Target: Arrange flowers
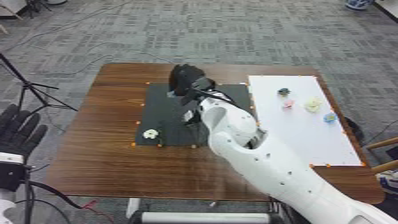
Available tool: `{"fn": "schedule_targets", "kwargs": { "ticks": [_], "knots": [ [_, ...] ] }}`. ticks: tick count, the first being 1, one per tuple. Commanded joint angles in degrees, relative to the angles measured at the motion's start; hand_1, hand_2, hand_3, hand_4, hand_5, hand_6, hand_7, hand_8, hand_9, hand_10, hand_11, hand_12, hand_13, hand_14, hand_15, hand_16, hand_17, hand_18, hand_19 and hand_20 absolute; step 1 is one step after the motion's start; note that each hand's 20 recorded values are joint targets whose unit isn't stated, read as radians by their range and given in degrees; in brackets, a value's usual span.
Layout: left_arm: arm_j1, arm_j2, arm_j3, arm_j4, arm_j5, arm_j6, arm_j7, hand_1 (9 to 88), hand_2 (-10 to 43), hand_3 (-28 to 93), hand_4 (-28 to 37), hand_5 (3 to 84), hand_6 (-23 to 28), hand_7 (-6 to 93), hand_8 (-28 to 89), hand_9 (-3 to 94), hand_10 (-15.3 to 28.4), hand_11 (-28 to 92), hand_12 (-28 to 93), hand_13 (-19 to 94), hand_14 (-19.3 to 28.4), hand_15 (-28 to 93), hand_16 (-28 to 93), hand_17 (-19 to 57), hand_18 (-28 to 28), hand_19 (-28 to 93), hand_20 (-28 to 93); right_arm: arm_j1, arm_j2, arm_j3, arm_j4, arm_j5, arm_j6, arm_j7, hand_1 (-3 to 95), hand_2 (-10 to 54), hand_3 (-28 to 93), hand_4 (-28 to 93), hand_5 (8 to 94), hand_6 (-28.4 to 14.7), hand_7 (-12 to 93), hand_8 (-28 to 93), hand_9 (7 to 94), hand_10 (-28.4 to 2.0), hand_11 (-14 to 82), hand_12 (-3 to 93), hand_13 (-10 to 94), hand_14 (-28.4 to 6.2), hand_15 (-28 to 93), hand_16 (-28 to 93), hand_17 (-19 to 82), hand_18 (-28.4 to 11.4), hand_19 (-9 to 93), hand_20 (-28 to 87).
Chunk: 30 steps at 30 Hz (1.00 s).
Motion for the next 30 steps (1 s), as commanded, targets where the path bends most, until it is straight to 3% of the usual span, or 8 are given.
{"fn": "schedule_targets", "kwargs": {
  "ticks": [1, 10, 14, 17, 25, 27, 28, 30],
  "knots": [
    [-4.54, 1.86, 4.81, 1.87, -0.38, 0.23, 0.22, 21.2, 20.2, 66, -28.3, 34.7, 7.8, 9.3, -7, 30.5, 13.4, 13, 12, 22, 13.0, 26, -4, -4.2, 10.4, 23, 12, 0.96, -5.39, -3.65, 6.3, -4.08, 0.4, -1.75, 64.2, -9.5, 73, -28, 75.4, 0.8, 37, 8, 85.0, -7.4, 15.6, 46.7, 76, -5.7, 69, 40, 40, -22.4, 88, 41],
    [-9.91, 3.27, 8.14, 3.63, 0.39, 0.2, -0.88, 21.3, 20.2, 66, -28.3, 34.8, 7.9, 9.3, -7, 30.6, 13.4, 14, 12, 22, 12.8, 25, -4, -4.2, 10.4, 23, 11, 1.18, -8.32, -4.84, 11.03, -8.25, -0.32, -2.86, 64.3, -9.5, 72, -28, 75.0, 0.7, 37, 6, 84.9, -7.3, 15.5, 46.1, 76, -5.6, 69, 41, 40, -22.4, 87, 41],
    [-9.65, 3.73, 8.4, 3.18, 0.13, 0.2, -0.33, 21.2, 20.2, 66, -28.3, 34.7, 7.8, 9.2, -7, 30.6, 13.4, 14, 12, 22, 12.8, 25, -3, -4.2, 10.4, 23, 11, 1.1, -7.75, -5.83, 10.45, -7.84, -0.66, -1.64, 64.2, -9.5, 72, -28, 74.9, 0.7, 37, 6, 84.8, -7.5, 15.4, 45.9, 76, -5.6, 69, 41, 40, -22.4, 87, 42],
    [-11.12, 4.22, 9.35, 3.97, -0.14, 0.23, -0.43, 21.2, 20.2, 66, -28.3, 34.7, 7.8, 9.3, -7, 30.6, 13.4, 13, 12, 22, 12.7, 25, -3, -4.2, 10.4, 23, 11, 1.82, -7.78, -6.41, 11.36, -7.98, -0.23, -1.59, 63.2, -9.5, 73, -28, 74.8, 0.6, 37, 6, 85.0, -7.5, 14.9, 45.1, 77, -5.7, 68, 41, 40, -22.5, 87, 41],
    [-12.89, 4.2, 11.04, 4.32, 0.36, 0.06, -1.36, 21.3, 20.2, 66, -28.3, 34.7, 7.8, 9.2, -7, 30.7, 13.3, 14, 12, 22, 12.7, 25, -3, -4.2, 10.5, 23, 11, 1.67, -8.12, -6.67, 12.33, -8.33, -0.29, -0.67, 62.1, -9.5, 73, -28, 72.9, 0.0, 34, 4, 83.8, -7.8, 12.4, 41.8, 76, -5.5, 66, 41, 39, -22.6, 85, 40],
    [-11.78, 4.35, 10.54, 3.68, 0.36, 0.1, -1.04, 21.4, 20.5, 66, -28.3, 34.8, 7.8, 9.2, -7, 30.7, 13.2, 14, 12, 22, 12.7, 25, -3, -4.2, 10.4, 23, 11, 1.18, -7.75, -7.02, 11.65, -8.34, -0.07, -0.03, 61.6, -9.5, 73, -28, 72.2, -0.1, 34, 4, 83.2, -8.0, 11.4, 40.7, 75, -5.3, 65, 41, 39, -22.5, 85, 40],
    [-12.59, 4.46, 10.92, 4.15, 0.27, 0.35, -1.18, 21.5, 20.6, 66, -28.3, 34.8, 7.8, 9.2, -7, 30.7, 13.2, 14, 12, 22, 12.7, 25, -3, -4.2, 10.5, 23, 11, 0.94, -8.36, -6.34, 12.52, -9.08, -0.35, -0.75, 61.5, -9.5, 72, -28, 71.7, -0.1, 34, 3, 82.8, -8.0, 10.7, 40.0, 75, -5.2, 65, 41, 39, -22.5, 85, 40],
    [-12.45, 4.27, 10.66, 4.02, 0.48, 0.32, -1.62, 21.4, 20.7, 66, -28.3, 34.8, 7.8, 9.3, -7, 30.8, 13.3, 14, 12, 22, 12.6, 25, -3, -4.2, 10.5, 23, 11, 0.5, -8.43, -6.23, 12.39, -9.2, -0.51, -0.43, 61.4, -9.5, 72, -28, 70.8, -0.2, 34, 2, 82.1, -8.1, 10.0, 38.6, 75, -4.9, 64, 42, 39, -22.5, 85, 40]
  ]
}}
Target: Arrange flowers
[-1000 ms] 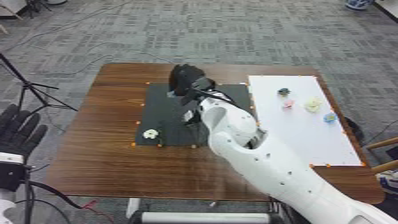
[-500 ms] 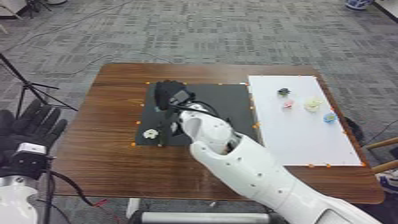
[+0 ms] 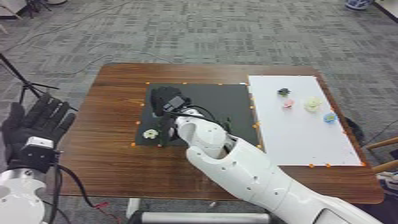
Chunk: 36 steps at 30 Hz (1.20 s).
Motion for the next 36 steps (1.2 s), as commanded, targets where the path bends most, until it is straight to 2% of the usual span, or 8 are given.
{"fn": "schedule_targets", "kwargs": {
  "ticks": [1, 8, 10, 15, 18, 21, 28, 36],
  "knots": [
    [0.14, 0.23, -0.33, -0.32, 0.56, 0.05, -1.17, 21.4, 20.7, 66, -28.3, 34.8, 7.8, 9.3, -7, 30.8, 13.3, 14, 12, 22, 12.6, 25, -3, -4.2, 10.5, 23, 11, -1.12, -0.93, 0.51, 0.58, -1.5, -0.23, 0.79, 61.5, -9.5, 72, -28, 70.5, -0.4, 33, 2, 81.8, -8.1, 9.5, 37.8, 75, -4.7, 63, 42, 39, -22.4, 85, 40],
    [0.36, 0.43, -0.23, -0.44, 0.32, -0.12, -0.98, 21.3, 21.0, 66, -28.3, 34.9, 7.8, 9.4, -7, 30.9, 13.2, 14, 12, 22, 12.7, 25, -3, -4.2, 10.5, 23, 11, -2.44, -1.16, 0.67, 0.52, -1.72, -1.41, 0.93, 61.7, -9.5, 71, -28, 69.6, -0.5, 32, 2, 80.4, -8.2, 8.1, 36.1, 74, -4.0, 62, 43, 38, -22.3, 85, 40],
    [0.29, 0.07, -0.24, -0.48, 0.59, 0.05, -1.54, 21.2, 21.0, 67, -28.3, 34.9, 7.7, 9.5, -7, 31.0, 13.2, 14, 12, 22, 12.7, 25, -3, -4.2, 10.5, 23, 11, -2.78, -1.06, 0.58, 0.38, -2.01, -1.67, 1.23, 61.6, -9.5, 71, -28, 68.6, -0.6, 32, 1, 79.8, -8.3, 7.7, 35.2, 74, -3.7, 61, 43, 38, -22.3, 85, 40],
    [0.18, -0.12, -0.35, -0.39, 0.97, -0.19, -1.51, 21.1, 20.9, 67, -28.3, 34.9, 7.7, 9.5, -7, 31.0, 13.3, 14, 12, 22, 12.7, 25, -3, -4.2, 10.5, 23, 11, -2.7, -0.75, 0.6, 0.23, -1.84, -1.8, 1.97, 60.6, -9.5, 71, -28, 67.4, -0.6, 30, 0, 77.9, -8.5, 6.7, 33.0, 74, -3.2, 60, 43, 38, -22.3, 85, 40],
    [0.33, -0.43, -0.51, -0.46, 1.03, -0.24, -1.59, 21.1, 20.8, 67, -28.3, 34.9, 7.7, 9.5, -7, 31.0, 13.3, 14, 12, 22, 12.7, 25, -3, -4.2, 10.5, 23, 11, -2.38, -0.4, 0.02, 0.08, -1.44, -0.53, 2.54, 59.0, -9.5, 74, -28, 66.2, -0.5, 27, -2, 73.0, -10.0, 12.4, 25.7, 74, -2.4, 58, 44, 38, -22.2, 85, 39],
    [0.67, -0.7, -0.8, -0.55, 1.03, -0.13, -1.57, 21.2, 20.8, 67, -28.3, 34.9, 7.7, 9.5, -7, 30.9, 13.3, 14, 12, 22, 12.7, 25, -3, -4.2, 10.5, 23, 11, -2.42, -0.39, 0.08, 0.07, -1.19, -0.17, 2.83, 59.3, -9.5, 73, -28, 65.0, -0.3, 24, -12, 69.5, -11.6, 16.4, 19.2, 74, -1.5, 57, 43, 38, -22.2, 85, 39],
    [1.03, -0.89, -1.23, -0.59, 1.39, -0.1, -1.53, 21.1, 20.7, 67, -28.3, 35.0, 7.5, 9.6, -7, 30.9, 13.3, 13, 13, 22, 12.8, 25, -3, -4.2, 10.5, 23, 11, -2.75, 0.08, 0.4, -0.49, -0.9, -0.86, 2.43, 58.3, -9.5, 74, -28, 63.7, -0.8, 23, -14, 65.3, -12.9, 14.6, 15.5, 74, -1.5, 57, 41, 38, -22.3, 85, 39],
    [1.1, -0.81, -1.17, -0.64, 0.96, -0.1, -1.28, 21.5, 20.2, 67, -28.3, 35.6, 6.7, 10.3, -7, 30.9, 13.1, 14, 13, 22, 12.8, 26, -3, -4.1, 10.5, 23, 11, -3.2, 0.11, 0.66, -1.26, -0.94, -0.24, 2.52, 55.3, -9.5, 76, -28, 63.6, -1.3, 20, -14, 59.8, -13.6, 10.4, 12.4, 74, -2.7, 60, 39, 38, -22.5, 85, 39]
  ]
}}
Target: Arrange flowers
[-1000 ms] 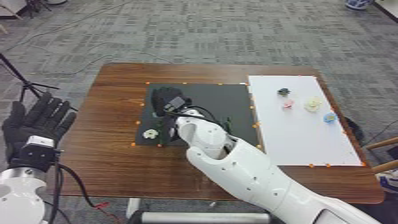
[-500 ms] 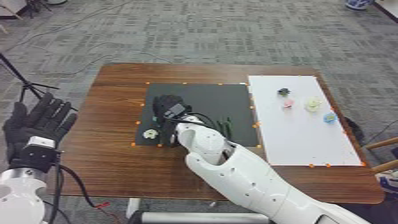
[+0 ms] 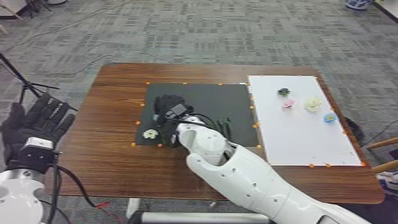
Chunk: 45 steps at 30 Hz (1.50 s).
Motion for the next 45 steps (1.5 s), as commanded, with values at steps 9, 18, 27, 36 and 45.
{"fn": "schedule_targets", "kwargs": {
  "ticks": [9, 18, 27, 36, 45],
  "knots": [
    [0.61, -0.32, -0.32, -0.55, -0.04, -0.14, -0.09, 21.6, 20.1, 67, -28.3, 35.6, 7.1, 9.9, -7, 30.9, 13.2, 14, 13, 22, 12.9, 26, -3, -4.1, 10.5, 23, 11, -0.41, 0.67, 0.18, -3.31, 0.8, 2.09, -0.25, 53.5, -9.5, 77, -28, 61.9, -1.8, 19, -13, 58.6, -14.1, 10.4, 12.2, 74, -3.5, 61, 38, 38, -22.7, 85, 38],
    [-0.43, -0.18, 0.12, 0.03, 0.1, 0.0, -0.53, 21.7, 20.1, 67, -28.3, 35.4, 7.1, 9.8, -7, 30.9, 13.3, 13, 13, 22, 12.9, 26, -3, -4.1, 10.5, 23, 11, 1.14, 0.58, -3.19, -0.51, 0.45, 11.33, 2.56, 54.1, -9.5, 76, -28, 66.3, -1.6, 19, -7, 66.2, -13.1, 12.9, 13.6, 76, -6.0, 65, 31, 39, -23.3, 86, 38],
    [0.2, -0.35, -0.25, -0.46, 0.06, 0.23, -0.98, 21.6, 20.1, 67, -28.3, 35.4, 7.2, 9.7, -7, 30.9, 13.2, 14, 13, 22, 12.9, 26, -3, -4.1, 10.5, 23, 11, 1.46, 0.68, -4.46, 0.13, 0.82, 12.9, 4.33, 60.3, -9.5, 68, -28, 72.1, -1.4, 26, 2, 70.5, -11.9, 14.3, 15.4, 78, -5.5, 65, 29, 40, -23.3, 87, 38],
    [0.32, -0.55, -0.45, -0.61, 0.42, 0.19, -1.54, 21.5, 20.1, 67, -28.3, 35.4, 7.3, 9.9, -7, 30.9, 13.3, 14, 13, 22, 13.0, 26, -3, -4.2, 10.5, 23, 11, 1.42, 1.28, -5.58, -0.83, 0.4, 13.19, 4.95, 58.5, -9.5, 71, -28, 69.0, -1.2, 27, 0, 72.1, -11.2, 14.8, 18.8, 77, -3.9, 61, 36, 40, -23.0, 87, 38],
    [0.44, -0.65, -0.37, -0.62, 0.45, -0.09, -1.37, 21.5, 19.7, 67, -28.3, 35.3, 7.3, 9.9, -7, 30.9, 13.3, 14, 13, 22, 13.0, 26, -3, -4.2, 10.5, 23, 11, 1.64, 1.52, -5.73, -1.06, 0.45, 13.69, 5.93, 54.9, -9.5, 75, -28, 64.3, -1.3, 19, -13, 70.9, -12.0, 16.3, 16.3, 77, -4.0, 59, 37, 40, -23.0, 86, 37]
  ]
}}
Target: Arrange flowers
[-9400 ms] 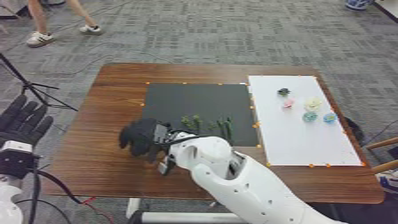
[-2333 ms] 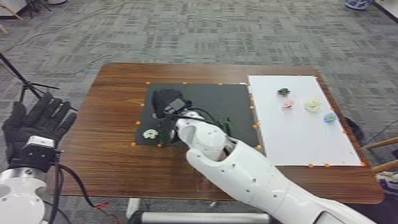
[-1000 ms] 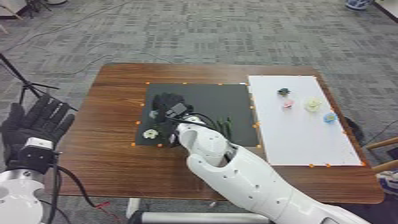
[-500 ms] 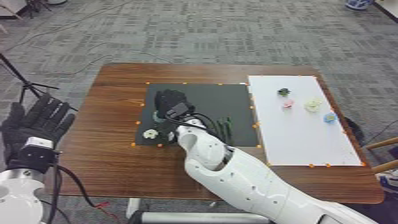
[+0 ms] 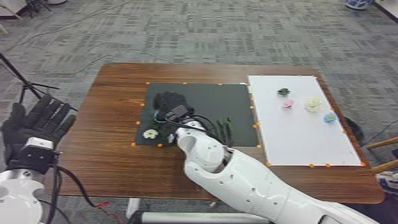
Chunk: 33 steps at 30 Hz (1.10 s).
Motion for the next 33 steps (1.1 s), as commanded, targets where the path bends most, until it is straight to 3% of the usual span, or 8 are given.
{"fn": "schedule_targets", "kwargs": {
  "ticks": [1, 9, 12, 15, 24, 28, 33],
  "knots": [
    [0.11, -0.56, 0.06, -0.41, 0.39, -0.03, -0.31, 21.6, 19.7, 67, -28.3, 35.3, 7.3, 9.9, -7, 30.9, 13.3, 14, 13, 22, 13.0, 26, -3, -4.2, 10.5, 23, 11, 0.33, 0.3, 0.07, -0.85, -0.25, 0.59, 1.03, 54.6, -9.5, 75, -28, 64.2, -1.4, 19, -13, 70.8, -12.1, 16.3, 16.1, 77, -4.2, 59, 37, 40, -23.0, 86, 37],
    [0.5, -0.94, -0.27, -0.44, 0.1, 0.06, 0.01, 21.7, 19.6, 67, -28.3, 35.3, 7.3, 9.9, -7, 30.9, 13.3, 14, 13, 22, 13.0, 26, -3, -4.2, 10.5, 23, 11, -0.85, 1.01, 2.45, -3.29, -0.53, -1.24, 0.52, 53.4, -9.5, 76, -28, 64.0, -1.7, 19, -13, 69.1, -12.7, 15.7, 15.2, 77, -4.3, 60, 36, 40, -23.2, 86, 37],
    [0.63, -1.27, -0.38, -0.35, 0.14, -0.18, 0.05, 21.7, 19.6, 67, -28.3, 35.4, 7.3, 10.0, -7, 30.9, 13.3, 14, 13, 22, 13.0, 26, -4, -4.2, 10.5, 23, 11, -2.32, 2.85, 5.91, -7.06, 1.04, -2.72, 1.64, 52.6, -9.5, 76, -28, 62.4, -2.2, 18, -13, 67.2, -13.4, 14.9, 14.8, 76, -4.4, 60, 36, 39, -23.4, 86, 37],
    [1.06, -1.59, -0.98, -0.53, 0.14, -0.23, 0.33, 21.7, 19.6, 67, -28.3, 35.3, 7.3, 10.0, -7, 30.9, 13.3, 14, 13, 22, 12.9, 26, -3, -4.2, 10.5, 23, 11, -5.56, 5.82, 13.3, -12.13, 2.25, -8.0, 0.75, 50.6, -9.5, 78, -28, 59.9, -3.1, 17, -12, 64.8, -14.1, 14.0, 14.4, 75, -5.4, 60, 35, 39, -23.6, 86, 37],
    [6.9, -3.33, -6.58, -2.95, 0.2, -0.5, 2.19, 21.8, 19.7, 67, -28.3, 35.3, 7.3, 9.8, -7, 30.9, 13.3, 14, 13, 22, 12.9, 26, -3, -4.2, 10.5, 23, 11, -15.56, 18.99, 28.5, -23.64, 2.85, -11.44, 5.38, 48.7, -9.5, 78, -28, 56.1, -5.1, 14, -11, 58.7, -16.1, 11.5, 13.8, 71, -7.4, 64, 33, 36, -24.3, 86, 37],
    [8.08, -3.78, -7.57, -3.47, 0.11, -0.13, 2.81, 21.7, 19.6, 67, -28.3, 35.2, 7.3, 9.8, -7, 30.8, 13.2, 14, 13, 22, 12.9, 26, -3, -4.1, 10.5, 23, 11, -20.77, 26.54, 30.77, -26.23, -4.19, -7.46, 7.1, 48.7, -9.5, 78, -28, 56.4, -5.2, 13, -10, 58.6, -16.2, 11.3, 13.7, 71, -7.7, 65, 32, 35, -24.4, 86, 37],
    [8.62, -3.98, -8.27, -3.6, 0.2, -0.28, 2.92, 21.7, 19.7, 67, -28.3, 35.3, 7.3, 9.8, -7, 30.9, 13.2, 14, 13, 22, 12.9, 26, -3, -4.2, 10.5, 23, 11, -27.63, 31.67, 37.28, -30.31, -5.55, -13.83, 9.63, 50.5, -9.5, 77, -28, 58.4, -4.9, 13, -11, 59.3, -16.2, 11.1, 13.6, 71, -7.1, 65, 33, 35, -24.4, 86, 37]
  ]
}}
